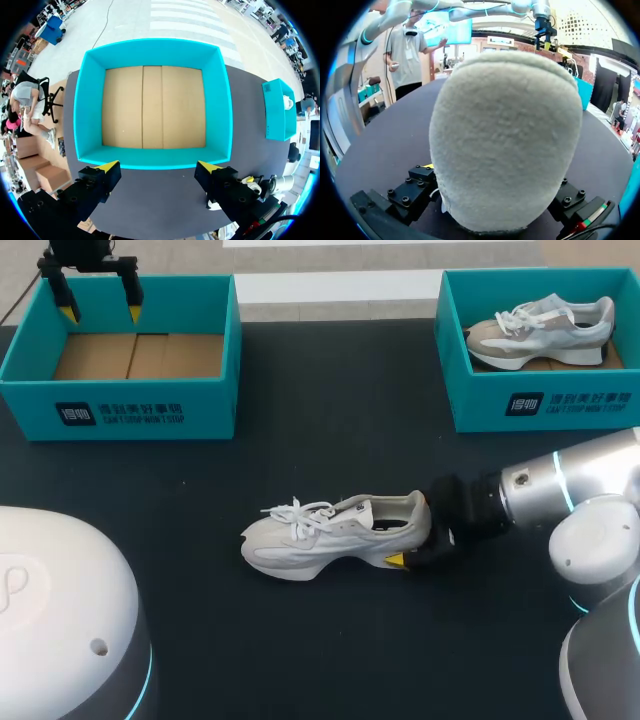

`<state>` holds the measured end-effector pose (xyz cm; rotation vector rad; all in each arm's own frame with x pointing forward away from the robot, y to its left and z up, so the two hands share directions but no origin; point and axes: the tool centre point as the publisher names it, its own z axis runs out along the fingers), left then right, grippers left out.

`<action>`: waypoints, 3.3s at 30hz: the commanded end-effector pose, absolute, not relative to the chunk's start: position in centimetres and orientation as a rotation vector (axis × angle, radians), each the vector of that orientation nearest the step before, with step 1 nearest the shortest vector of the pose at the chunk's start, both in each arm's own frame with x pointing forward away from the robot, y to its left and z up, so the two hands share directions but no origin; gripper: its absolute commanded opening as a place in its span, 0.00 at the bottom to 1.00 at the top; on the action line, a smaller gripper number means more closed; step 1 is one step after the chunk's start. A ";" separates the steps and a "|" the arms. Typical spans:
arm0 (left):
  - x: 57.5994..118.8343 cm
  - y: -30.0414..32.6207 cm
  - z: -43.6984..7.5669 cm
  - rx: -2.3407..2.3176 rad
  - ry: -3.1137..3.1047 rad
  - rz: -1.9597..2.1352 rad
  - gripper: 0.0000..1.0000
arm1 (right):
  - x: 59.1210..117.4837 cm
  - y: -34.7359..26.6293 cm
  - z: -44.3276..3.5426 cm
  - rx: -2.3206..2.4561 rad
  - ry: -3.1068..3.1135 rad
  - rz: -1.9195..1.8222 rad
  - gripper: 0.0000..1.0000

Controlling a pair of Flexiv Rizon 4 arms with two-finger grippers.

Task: Take the shoe out of the shoebox, open the shoe tongue, remove and reinsert the insole, then place the shoe into the shoebox

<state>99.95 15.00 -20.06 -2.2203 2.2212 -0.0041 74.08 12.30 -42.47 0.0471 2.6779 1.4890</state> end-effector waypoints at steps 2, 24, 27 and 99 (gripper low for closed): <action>100.0 15.0 -20.0 -2.221 2.221 -0.002 1.00 | 74.2 12.4 -42.6 0.048 2.679 1.485 0.00; 84.8 2.3 -19.1 -2.389 1.996 -0.048 1.00 | 74.2 12.4 -42.6 0.048 2.679 1.485 0.00; 83.4 0.9 -19.3 -2.390 2.001 -0.049 1.00 | 74.2 12.4 -42.6 0.048 2.679 1.485 0.00; 70.8 -19.8 -27.2 -2.150 2.289 -0.034 1.00 | 74.2 12.4 -42.6 0.048 2.679 1.485 0.00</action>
